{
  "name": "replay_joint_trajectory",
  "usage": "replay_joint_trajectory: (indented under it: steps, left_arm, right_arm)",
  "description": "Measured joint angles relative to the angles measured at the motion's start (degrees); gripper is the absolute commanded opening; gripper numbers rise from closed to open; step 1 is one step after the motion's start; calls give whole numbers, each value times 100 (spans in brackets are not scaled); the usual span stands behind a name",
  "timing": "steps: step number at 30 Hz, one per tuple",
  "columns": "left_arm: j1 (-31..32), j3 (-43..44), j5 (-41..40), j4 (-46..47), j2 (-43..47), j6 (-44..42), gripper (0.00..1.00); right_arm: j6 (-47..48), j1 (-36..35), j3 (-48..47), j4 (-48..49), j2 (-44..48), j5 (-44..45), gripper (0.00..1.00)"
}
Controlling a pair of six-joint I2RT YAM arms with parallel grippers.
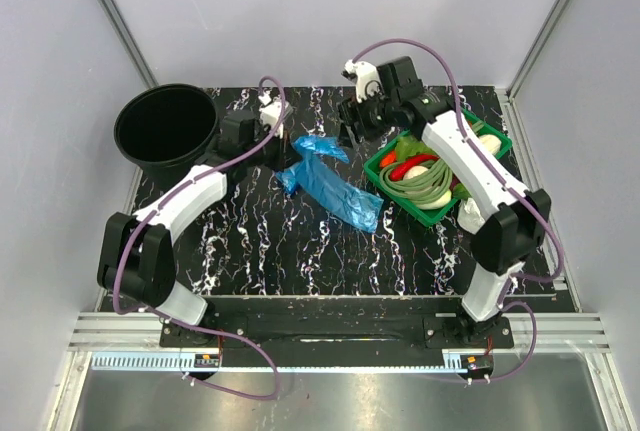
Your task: Put the trash bags into the trash bin
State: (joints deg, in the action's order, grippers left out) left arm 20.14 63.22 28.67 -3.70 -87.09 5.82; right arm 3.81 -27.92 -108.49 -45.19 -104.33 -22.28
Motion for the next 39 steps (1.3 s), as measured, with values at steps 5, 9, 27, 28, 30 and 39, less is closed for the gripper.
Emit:
replay_joint_trajectory:
  steps: [5, 9, 27, 28, 30, 39]
  left_arm:
    - [-42, -509, -52, -278, 42, -273, 0]
    - [-42, -754, -90, -461, 42, -566, 0]
    - [-435, -1152, -146, -741, 197, -1115, 0]
    - [-442, -1158, -142, -743, 197, -1121, 0]
    - [-466, -1163, -111, -743, 197, -1137, 0]
    - [-509, -1163, -11, -741, 197, -1139, 0]
  right_arm:
    - [686, 48, 1272, -28, 852, 42, 70]
    - [1139, 46, 2140, -50, 1130, 7, 68]
    - [2006, 9, 3519, 280, 341, -275, 60]
    - [2006, -17, 3587, 343, 297, -271, 59]
    - [2006, -92, 3713, 446, 201, -243, 57]
    - [2000, -435, 3952, 953, -98, 197, 46]
